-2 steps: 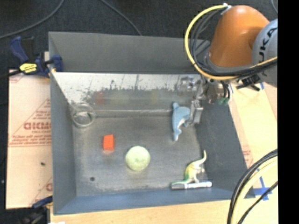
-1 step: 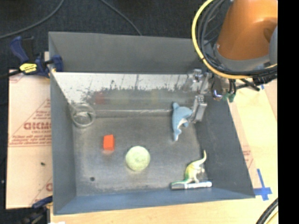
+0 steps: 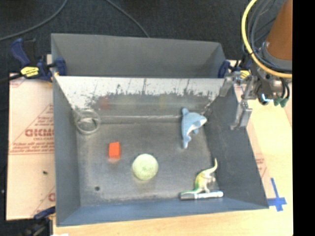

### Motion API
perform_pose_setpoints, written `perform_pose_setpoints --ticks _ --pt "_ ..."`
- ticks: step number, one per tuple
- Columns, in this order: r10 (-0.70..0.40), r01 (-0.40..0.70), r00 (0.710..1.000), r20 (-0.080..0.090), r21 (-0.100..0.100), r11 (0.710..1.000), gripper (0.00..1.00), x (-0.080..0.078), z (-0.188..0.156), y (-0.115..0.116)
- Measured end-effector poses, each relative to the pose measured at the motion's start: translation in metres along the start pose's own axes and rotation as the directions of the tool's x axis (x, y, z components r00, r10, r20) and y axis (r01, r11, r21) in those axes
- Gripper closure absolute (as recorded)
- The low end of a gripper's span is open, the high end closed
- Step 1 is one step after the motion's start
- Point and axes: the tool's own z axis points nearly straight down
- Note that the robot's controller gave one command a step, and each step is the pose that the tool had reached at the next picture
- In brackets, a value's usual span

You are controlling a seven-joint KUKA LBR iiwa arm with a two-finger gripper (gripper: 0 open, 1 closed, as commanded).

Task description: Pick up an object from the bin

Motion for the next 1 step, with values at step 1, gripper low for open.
perform_pose_setpoints --ticks 1 --pt "0.378 -0.378 0.926 -0.002 0.0 0.926 0.0 0.0029 0.1394 0.02"
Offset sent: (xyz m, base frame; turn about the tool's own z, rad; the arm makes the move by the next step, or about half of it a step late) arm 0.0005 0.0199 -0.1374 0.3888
